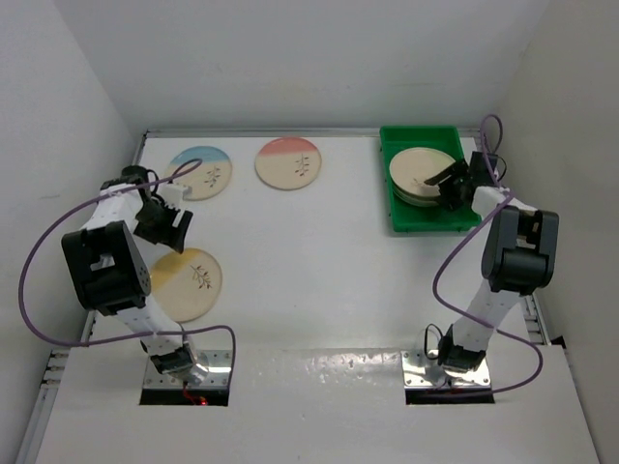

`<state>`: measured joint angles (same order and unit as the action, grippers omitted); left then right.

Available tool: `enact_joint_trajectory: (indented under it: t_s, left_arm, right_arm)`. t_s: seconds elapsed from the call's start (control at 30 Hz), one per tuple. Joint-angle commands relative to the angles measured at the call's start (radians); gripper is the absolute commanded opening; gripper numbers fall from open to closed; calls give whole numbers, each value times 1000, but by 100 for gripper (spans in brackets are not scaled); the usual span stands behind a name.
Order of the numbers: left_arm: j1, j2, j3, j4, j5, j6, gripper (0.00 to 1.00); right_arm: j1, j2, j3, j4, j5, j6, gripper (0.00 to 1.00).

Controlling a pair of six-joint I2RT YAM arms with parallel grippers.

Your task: Place the plates into the plastic bin on the countertop

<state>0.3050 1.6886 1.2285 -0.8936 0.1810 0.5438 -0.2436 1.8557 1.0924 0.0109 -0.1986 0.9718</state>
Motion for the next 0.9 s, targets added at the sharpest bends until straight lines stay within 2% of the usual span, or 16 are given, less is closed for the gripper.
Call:
enact_joint_trajectory:
  t_s: [0.0,0.1,0.17,0.27,0.4,0.5,0.6,0.63,0.67,0.7,0.8,0.83,0.87]
  left_arm:
    - [42,29,-4,-8,-23,44,82]
    - [74,54,-41,-8,-23,76,82]
    - [88,63,-66,-8,-23,87,81]
    - [109,63,-95,5,-12,111,81]
    - [118,108,-109,47,-12,102,80]
    - [118,173,-96,56,-12,78,71]
    - [118,207,-87,56,18,77,42]
    - [118,221,-87,56,38,77,20]
    - [118,221,-87,47,50,77,7]
    - [118,221,-77,36,66,65,0]
    - [85,185,-40,2,202,53,0]
    - [69,166,-28,-10,233,53,0]
    - [50,146,1,-28,268,53,0]
  right_arm:
    - [27,-42,55,-205,91,-130,61]
    - [59,-56,95,-282,189,-197,63]
    - [94,-61,118,-348,314,-261,68]
    - [119,-79,164,-433,404,-298,73]
    - [141,-156,95,-382,326,-334,73]
    - [187,-261,41,-284,292,-366,73]
    - [236,-302,28,-282,309,-409,73]
    - [274,-317,24,-279,306,-439,73]
    - [312,-323,21,-266,277,-452,73]
    - [325,-332,6,-258,251,-467,73]
    - [403,-319,-17,-178,50,-534,74]
    - [438,-290,-17,-172,-108,-550,74]
    - [481,-271,-9,-167,-154,-562,74]
